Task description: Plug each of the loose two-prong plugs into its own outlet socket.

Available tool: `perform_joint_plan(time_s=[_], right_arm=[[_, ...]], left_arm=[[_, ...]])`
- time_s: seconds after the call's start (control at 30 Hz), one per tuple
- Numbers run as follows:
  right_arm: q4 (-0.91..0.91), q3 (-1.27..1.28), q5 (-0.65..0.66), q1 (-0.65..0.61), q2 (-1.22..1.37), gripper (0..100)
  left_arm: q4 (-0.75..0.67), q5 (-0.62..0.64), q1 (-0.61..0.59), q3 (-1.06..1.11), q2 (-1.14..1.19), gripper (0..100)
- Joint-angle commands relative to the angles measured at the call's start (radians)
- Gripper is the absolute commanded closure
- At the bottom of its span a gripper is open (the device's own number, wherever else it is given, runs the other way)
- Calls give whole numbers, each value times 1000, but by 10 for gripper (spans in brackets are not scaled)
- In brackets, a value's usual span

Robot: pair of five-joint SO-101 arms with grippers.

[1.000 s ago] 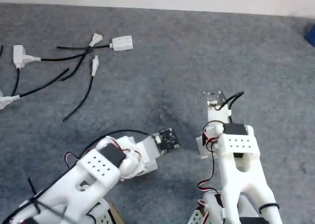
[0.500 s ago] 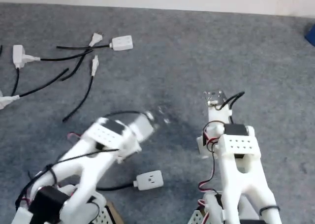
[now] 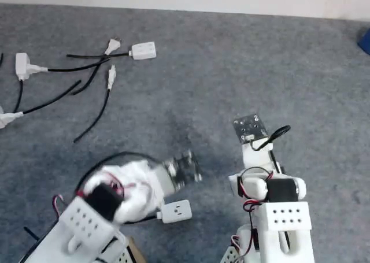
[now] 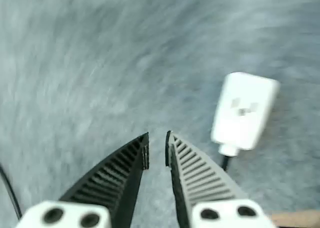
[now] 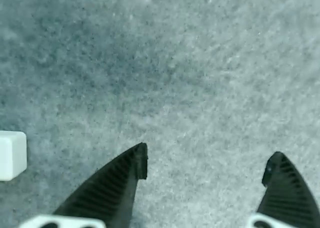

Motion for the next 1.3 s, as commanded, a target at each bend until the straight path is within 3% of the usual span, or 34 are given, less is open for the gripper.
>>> perform_joint_plan(time_s=[0.0,0.17,0.3,0.4,0.57,0.73,1.0,1.27], right_arm=[[-45,-8,9,-10,107,641],[-119,-8,9,-10,231,641],[-114,-38,6,-7,280,641],[-114,-81,-66,105,282,641],[-124,-188,-75,384,288,641],[-124,-211,-77,397,289,641],[-124,-205,-77,357,291,641],[-120,-203,-77,355,291,641]], left_arm=[[18,9,110,7,-56,848],[11,9,148,8,-4,832],[11,8,252,10,13,832],[11,6,312,24,15,832],[11,3,335,31,16,828],[9,-64,335,77,18,828],[-89,-121,306,202,18,828],[-215,-242,54,268,19,828]])
